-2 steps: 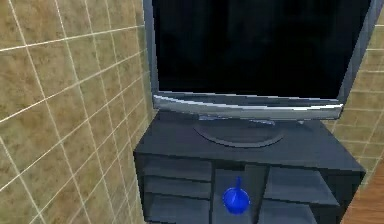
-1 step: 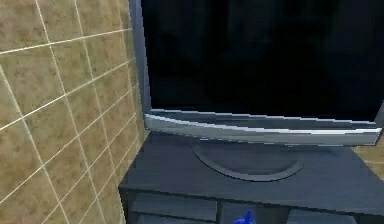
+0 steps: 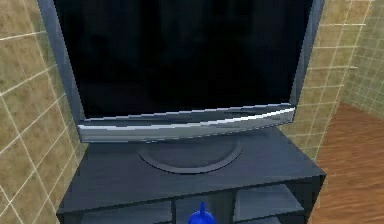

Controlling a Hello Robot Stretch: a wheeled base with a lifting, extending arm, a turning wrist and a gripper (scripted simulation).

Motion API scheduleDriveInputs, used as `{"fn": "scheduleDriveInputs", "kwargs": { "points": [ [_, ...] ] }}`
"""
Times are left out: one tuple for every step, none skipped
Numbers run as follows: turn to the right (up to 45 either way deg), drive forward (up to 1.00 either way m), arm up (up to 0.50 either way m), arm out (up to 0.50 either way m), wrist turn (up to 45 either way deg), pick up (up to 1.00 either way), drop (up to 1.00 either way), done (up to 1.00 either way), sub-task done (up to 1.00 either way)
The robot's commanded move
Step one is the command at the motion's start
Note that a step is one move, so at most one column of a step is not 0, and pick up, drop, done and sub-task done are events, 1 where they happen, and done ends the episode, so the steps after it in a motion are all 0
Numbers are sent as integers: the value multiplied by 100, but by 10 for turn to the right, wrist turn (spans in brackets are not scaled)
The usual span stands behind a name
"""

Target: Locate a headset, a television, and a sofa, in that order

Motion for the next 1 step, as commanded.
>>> {"fn": "scheduleDriveInputs", "kwargs": {
  "points": [
    [0,0,0,0,0,0,0,0,100]
  ]
}}
